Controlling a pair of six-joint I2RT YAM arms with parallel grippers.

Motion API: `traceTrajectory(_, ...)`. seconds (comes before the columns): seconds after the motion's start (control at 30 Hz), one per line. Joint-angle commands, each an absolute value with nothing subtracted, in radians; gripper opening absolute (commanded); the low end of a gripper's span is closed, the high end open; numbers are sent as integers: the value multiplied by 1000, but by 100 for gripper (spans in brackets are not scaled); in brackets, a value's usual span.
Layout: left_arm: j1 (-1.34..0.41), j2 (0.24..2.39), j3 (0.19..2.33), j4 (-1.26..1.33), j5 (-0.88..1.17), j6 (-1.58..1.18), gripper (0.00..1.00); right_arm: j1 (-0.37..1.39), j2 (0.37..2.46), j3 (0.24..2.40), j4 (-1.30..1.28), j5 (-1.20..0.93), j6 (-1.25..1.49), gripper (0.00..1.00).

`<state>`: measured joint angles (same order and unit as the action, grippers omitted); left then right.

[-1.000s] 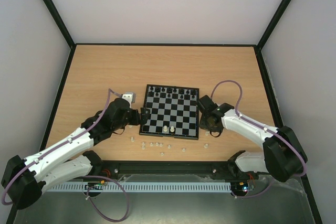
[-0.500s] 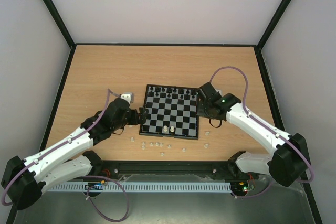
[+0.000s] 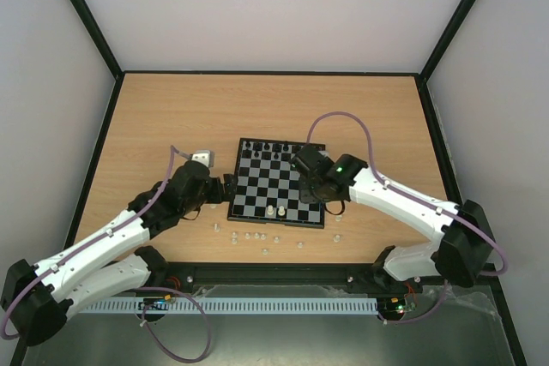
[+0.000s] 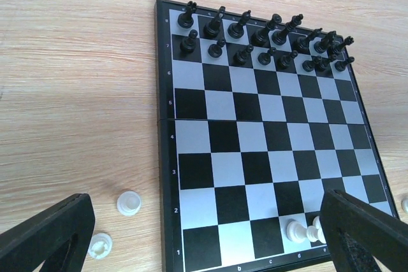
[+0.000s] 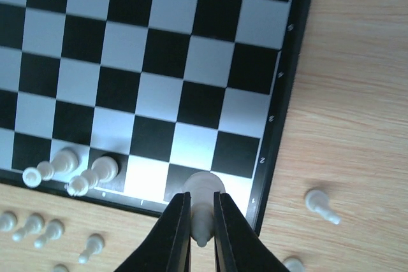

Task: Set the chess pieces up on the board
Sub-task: Place the chess piece on the chessboard.

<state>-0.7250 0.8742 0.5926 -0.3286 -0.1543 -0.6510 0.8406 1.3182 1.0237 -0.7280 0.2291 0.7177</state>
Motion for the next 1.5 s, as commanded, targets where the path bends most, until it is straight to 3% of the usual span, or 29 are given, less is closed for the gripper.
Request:
traceTrajectory(0.0, -719, 853, 624, -367, -182, -665, 99, 893, 1363, 1059, -805, 221, 712, 9)
traceTrajectory(1.47, -719, 868, 614, -362, -175, -669, 99, 988, 1531, 1025, -721, 159, 712, 11)
